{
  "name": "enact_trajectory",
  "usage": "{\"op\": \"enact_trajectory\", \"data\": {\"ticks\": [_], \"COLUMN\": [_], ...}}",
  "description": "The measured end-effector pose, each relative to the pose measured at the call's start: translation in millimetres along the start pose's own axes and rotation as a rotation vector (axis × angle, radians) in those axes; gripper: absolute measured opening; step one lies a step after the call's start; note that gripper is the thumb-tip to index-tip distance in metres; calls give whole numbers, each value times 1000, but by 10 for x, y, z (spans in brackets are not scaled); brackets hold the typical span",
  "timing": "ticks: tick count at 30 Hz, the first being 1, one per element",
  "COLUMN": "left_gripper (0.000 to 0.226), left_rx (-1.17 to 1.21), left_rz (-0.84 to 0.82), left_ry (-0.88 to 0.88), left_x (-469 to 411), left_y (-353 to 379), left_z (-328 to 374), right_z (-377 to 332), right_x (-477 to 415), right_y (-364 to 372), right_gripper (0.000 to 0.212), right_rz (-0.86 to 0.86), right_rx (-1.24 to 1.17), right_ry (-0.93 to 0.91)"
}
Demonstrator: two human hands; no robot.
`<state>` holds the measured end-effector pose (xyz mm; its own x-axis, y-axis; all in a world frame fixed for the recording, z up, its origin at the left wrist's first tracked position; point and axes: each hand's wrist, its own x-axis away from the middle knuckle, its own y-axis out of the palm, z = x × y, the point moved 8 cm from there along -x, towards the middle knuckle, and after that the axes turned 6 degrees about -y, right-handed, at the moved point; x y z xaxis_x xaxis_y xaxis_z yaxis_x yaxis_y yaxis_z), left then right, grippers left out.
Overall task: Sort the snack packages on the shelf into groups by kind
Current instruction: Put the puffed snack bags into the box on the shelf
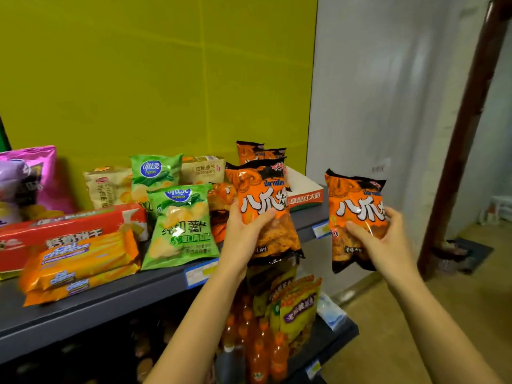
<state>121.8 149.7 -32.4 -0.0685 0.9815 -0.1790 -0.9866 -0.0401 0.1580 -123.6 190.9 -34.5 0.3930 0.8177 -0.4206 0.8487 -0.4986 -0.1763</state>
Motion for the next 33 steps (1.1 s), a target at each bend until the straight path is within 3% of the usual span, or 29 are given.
{"op": "enact_trajectory", "data": {"ticks": [9,17,28,33], "left_gripper": [45,57,61,37], "left_rx": [17,-1,-72,-139], "left_rz": [270,398,377,374], "left_ry": [56,93,75,24], "left_x": [-612,-1300,-2545,-2987], "left_y": [726,951,1058,1023], "left_z": [35,299,269,42], "right_z": [599,585,367,440], "right_x": [-1250,-2164,-3276,-3505], "right_y": [-172,269,1092,1567], "right_gripper": [67,72,71,81], "right_rz": [-214,-350,-408,-460], "right_rx": [-154,-372,-584,-648], "right_ry": [28,29,6,61]}}
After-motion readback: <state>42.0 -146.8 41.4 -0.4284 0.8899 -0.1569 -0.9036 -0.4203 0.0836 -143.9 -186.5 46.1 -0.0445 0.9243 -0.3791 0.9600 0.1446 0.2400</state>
